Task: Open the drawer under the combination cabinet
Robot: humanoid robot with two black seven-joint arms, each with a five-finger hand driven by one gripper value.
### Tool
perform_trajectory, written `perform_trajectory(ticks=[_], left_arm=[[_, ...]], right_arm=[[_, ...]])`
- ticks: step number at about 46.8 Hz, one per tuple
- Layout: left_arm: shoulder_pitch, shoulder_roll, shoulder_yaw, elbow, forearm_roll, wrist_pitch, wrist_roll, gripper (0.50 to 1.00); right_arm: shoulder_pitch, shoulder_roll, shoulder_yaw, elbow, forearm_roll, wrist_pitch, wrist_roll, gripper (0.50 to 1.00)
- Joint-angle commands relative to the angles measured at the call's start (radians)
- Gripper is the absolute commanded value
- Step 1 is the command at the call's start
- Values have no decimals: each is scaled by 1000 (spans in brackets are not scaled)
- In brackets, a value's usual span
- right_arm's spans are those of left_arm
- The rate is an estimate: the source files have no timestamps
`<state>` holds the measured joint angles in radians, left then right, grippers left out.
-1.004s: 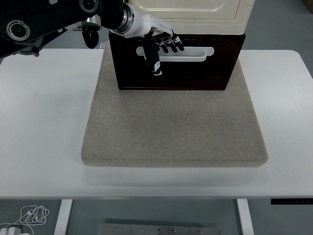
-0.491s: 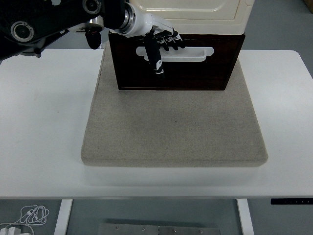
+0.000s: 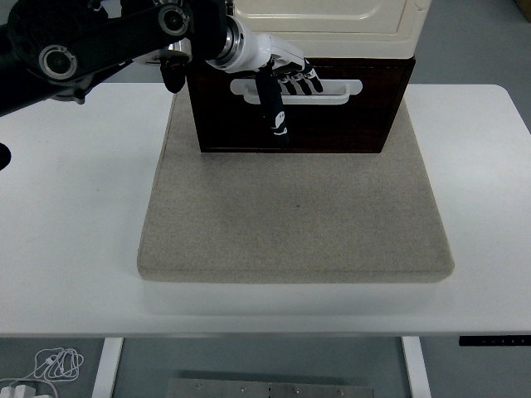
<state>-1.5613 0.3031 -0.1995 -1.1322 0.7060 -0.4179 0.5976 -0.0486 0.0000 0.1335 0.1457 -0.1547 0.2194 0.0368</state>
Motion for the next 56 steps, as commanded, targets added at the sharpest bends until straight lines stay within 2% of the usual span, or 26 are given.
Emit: perform_trajectory(ticks=[1,43,56], left_arm=[[0,-4,2,2,0,8,-1,1000],[6,-6,3,32,0,16,1,1000],[0,-7,42,34,-2,16,-1,1000]], right_arm=[[1,0,0,0,0,0,0,926],[-1,0,0,0,0,0,0,926],[-1,0,0,0,1,0,0,926]])
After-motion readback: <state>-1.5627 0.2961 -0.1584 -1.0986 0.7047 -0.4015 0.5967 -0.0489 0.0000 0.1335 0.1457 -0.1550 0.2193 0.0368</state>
